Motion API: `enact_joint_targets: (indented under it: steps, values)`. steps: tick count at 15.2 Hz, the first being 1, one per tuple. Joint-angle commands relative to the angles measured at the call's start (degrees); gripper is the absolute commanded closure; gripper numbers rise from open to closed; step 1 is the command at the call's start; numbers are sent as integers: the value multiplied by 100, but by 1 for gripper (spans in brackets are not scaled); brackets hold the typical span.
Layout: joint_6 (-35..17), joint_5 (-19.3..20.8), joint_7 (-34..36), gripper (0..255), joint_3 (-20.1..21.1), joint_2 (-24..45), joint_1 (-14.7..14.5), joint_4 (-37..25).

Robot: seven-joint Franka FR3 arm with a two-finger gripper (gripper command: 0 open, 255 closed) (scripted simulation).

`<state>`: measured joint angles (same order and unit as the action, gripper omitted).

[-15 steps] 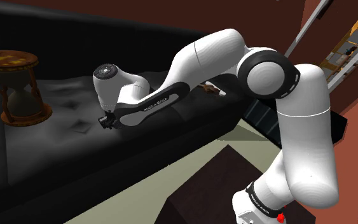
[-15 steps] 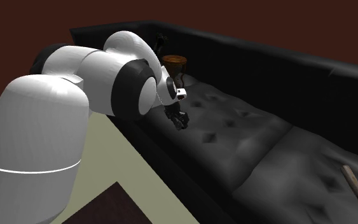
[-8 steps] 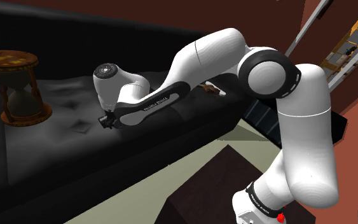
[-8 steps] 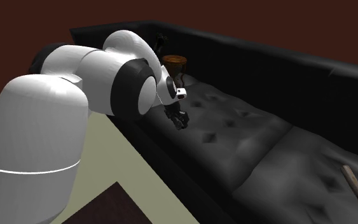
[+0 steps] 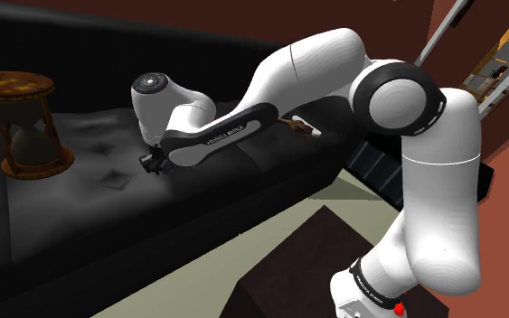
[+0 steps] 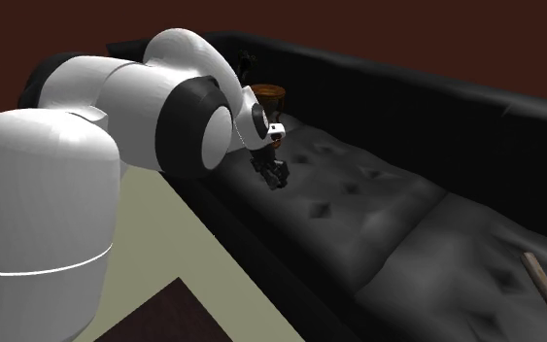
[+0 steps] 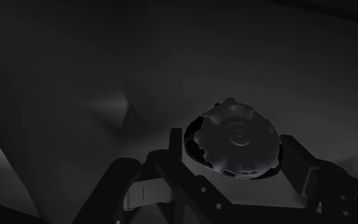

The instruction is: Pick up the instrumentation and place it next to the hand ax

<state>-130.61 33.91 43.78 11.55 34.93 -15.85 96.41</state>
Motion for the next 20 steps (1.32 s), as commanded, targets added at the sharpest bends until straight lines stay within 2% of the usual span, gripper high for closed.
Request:
enact_joint_targets:
  steps: [1,17,20]
  values:
    - [98,-51,-63,255,29,-88,17,-19]
    - [879,-417,-508,255,214,-717,104,-250]
    - [538,-458,-720,255,162,-1122,413,385]
